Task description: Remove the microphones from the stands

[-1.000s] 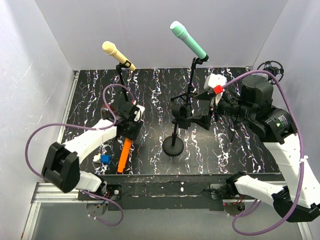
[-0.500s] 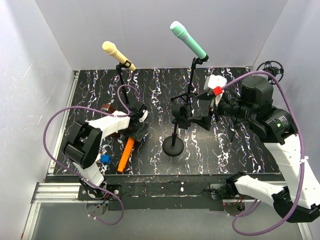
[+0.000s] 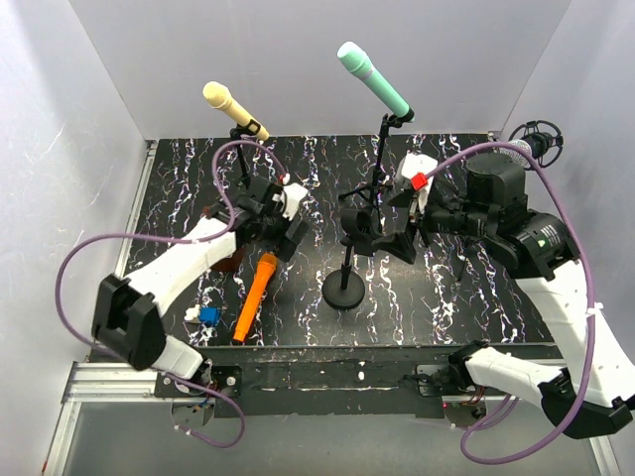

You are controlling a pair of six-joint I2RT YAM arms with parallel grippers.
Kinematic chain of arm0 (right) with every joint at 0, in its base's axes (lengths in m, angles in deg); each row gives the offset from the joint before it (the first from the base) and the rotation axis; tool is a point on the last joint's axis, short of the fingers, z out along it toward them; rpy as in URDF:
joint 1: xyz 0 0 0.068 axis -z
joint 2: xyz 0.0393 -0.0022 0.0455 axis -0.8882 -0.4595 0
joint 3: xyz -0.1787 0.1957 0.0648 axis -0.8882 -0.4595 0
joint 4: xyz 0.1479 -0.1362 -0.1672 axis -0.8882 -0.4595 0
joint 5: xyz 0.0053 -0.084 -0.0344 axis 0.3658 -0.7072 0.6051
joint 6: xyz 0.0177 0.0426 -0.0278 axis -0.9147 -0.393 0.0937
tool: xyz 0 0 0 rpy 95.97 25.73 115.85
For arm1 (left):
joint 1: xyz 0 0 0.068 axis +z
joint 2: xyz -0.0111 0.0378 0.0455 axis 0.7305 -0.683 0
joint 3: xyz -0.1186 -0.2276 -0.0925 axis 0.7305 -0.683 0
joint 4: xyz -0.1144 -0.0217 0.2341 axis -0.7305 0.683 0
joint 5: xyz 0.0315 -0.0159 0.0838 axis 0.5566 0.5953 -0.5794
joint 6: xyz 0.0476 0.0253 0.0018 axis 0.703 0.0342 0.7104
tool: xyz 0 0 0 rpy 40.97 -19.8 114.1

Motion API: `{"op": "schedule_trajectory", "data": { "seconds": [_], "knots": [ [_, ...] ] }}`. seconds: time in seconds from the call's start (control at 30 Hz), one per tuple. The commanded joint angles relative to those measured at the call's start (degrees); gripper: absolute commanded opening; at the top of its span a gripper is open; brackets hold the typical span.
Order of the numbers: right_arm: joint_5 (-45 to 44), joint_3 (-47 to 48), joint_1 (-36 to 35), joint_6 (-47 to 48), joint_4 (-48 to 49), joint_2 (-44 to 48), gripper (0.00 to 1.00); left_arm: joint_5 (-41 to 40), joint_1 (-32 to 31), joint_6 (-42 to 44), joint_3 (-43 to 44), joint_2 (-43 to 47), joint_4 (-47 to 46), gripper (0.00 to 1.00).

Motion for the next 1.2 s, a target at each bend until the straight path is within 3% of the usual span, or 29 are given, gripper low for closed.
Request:
{"op": "schedule_trajectory", "data": {
  "seconds": [0.0,0.1,0.2,0.37,0.8,0.9,1.03,1.17],
  "knots": [
    [-1.60,-0.21,0.23,-0.41,-0.32,-1.20,0.93,14.47,-0.27,12.65,0.21,11.15,-7.32,0.91],
    [-0.12,-0.48,0.15,1.70,-0.59,-1.73,0.93,28.62,-0.36,24.60,-2.79,18.62,-10.50,0.95],
    [0.85,-1.62,0.15,2.06,0.37,-2.26,0.93,34.36,-0.80,27.63,-3.15,20.14,-10.59,0.95],
    [2.70,-2.15,-0.12,-0.05,4.06,-4.36,0.93,37.88,-0.97,25.52,0.80,17.60,-10.42,0.94],
    [0.33,0.93,-3.37,-2.95,5.39,-12.02,0.86,37.44,-1.06,24.46,3.98,16.45,-13.58,0.93],
    [0.68,1.02,-3.54,-2.60,4.86,-11.75,0.79,37.44,-1.41,23.94,3.45,16.80,-14.11,0.92],
    [1.82,1.37,-3.54,-1.20,1.79,-11.49,0.58,37.45,-1.68,22.80,2.22,17.07,-15.33,0.92],
    [4.28,1.63,-3.54,1.44,-1.90,-11.49,0.47,36.84,-1.85,21.66,0.90,16.98,-18.05,0.91]
  ]
}}
